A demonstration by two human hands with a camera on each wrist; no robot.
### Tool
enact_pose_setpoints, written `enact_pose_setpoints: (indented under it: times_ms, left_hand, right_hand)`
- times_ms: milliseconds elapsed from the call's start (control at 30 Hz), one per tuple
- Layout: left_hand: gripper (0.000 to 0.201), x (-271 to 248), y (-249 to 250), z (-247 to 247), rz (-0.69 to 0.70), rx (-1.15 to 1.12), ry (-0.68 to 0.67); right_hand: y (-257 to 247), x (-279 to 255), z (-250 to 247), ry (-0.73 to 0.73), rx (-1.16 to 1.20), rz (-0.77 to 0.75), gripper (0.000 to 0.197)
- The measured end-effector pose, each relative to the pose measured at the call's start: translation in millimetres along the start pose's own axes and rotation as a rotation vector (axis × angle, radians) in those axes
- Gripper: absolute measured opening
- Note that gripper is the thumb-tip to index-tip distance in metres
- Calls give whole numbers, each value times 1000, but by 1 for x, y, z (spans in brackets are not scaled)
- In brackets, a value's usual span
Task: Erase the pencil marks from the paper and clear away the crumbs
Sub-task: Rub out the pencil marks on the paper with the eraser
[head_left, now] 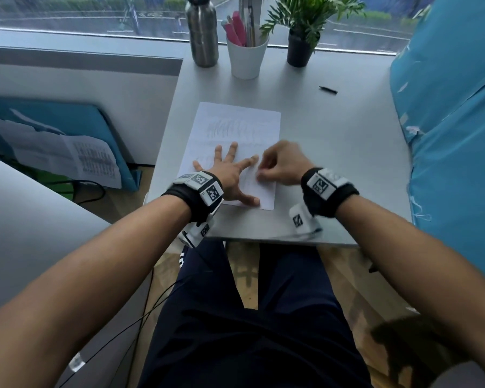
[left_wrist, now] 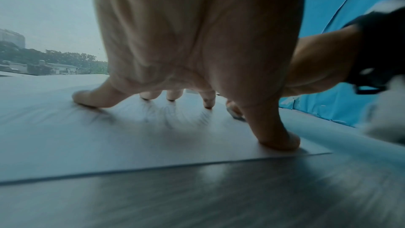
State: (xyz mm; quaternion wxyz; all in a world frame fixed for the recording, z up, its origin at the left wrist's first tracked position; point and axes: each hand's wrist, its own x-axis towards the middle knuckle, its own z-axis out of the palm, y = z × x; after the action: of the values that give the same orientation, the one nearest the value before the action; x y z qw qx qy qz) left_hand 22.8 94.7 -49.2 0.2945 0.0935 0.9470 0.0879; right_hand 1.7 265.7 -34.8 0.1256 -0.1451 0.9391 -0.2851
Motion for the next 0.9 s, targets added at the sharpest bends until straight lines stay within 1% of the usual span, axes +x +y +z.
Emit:
enact_pose_setpoints:
  times_ms: [33,67,100,167,200,233,300,333,367,433,467,500,533,567,600,633,700,733,800,833,867,900]
  left_hand:
    - [121,0,0,0,-5,-3,3]
    - [120,-1,0,-1,-10,-2,6]
    - [121,-1,0,-1,-11,2,5]
    - [121,0,0,-2,-4,11,8]
    - [121,0,0,-1,-1,13,9]
    - [121,-1,0,0,0,10,10]
    - [120,-2,1,2,-8,4,15]
    - [120,-2,0,2,-14,2,18]
    - [120,-1,0,2,-13,-2,19]
    - [121,0,0,2,-3,-12,27]
    - [120,0,0,3,1,-11,25]
    - [120,-1,1,3,-1,-8,19]
    - [120,-1,1,4,-5,-6,16]
    - [120,-2,1,3,-8,-4,18]
    - [120,-3,2,3,-10,-6,19]
    - [120,-3,2,2,-8,-9,18]
    - [121,-2,2,2,-3,-4,18]
    - [121,-2,2,2,0,2,15]
    - [120,-1,2,3,-7,-1,14]
    - [120,-2,2,2,-12,-4,16]
    - [120,-2,2,3,-15,-4,14]
    - [121,-2,2,2,-12,-1,14]
  right_hand:
    - [2,4,-7,63,19,41,11]
    - [2,5,-8,95,13,49,11]
    - [-1,2,-5,62,-2,21,8]
    - [-12,-9,6,-90,-48,-92,4]
    - [-12,-10,7,-115,-58,-110,5]
    - [-7,-4,2,-88,-64,-71,7]
    - [2,7,-12,39,-23,26,11]
    - [1,8,-12,62,-24,27,10]
    - [-4,4,-8,20,-32,-9,6]
    - [-13,-7,5,-123,-68,-132,7]
    - [-11,-6,5,-134,-66,-132,7]
    - [-5,-1,0,-96,-60,-77,5]
    - [2,6,-7,-28,-25,-14,7]
    - [6,9,-13,32,-8,17,10]
    - [6,8,-11,50,-4,13,9]
    - [1,3,-6,8,-15,-29,8]
    - [-9,-12,5,-127,-51,-142,6]
    - [-7,-11,4,-136,-55,-138,6]
    - [4,2,-9,-31,-7,-28,7]
    - [7,6,-13,16,4,-3,8]
    - [6,5,-11,20,-4,-12,8]
    - [0,-1,-6,-31,-30,-52,7]
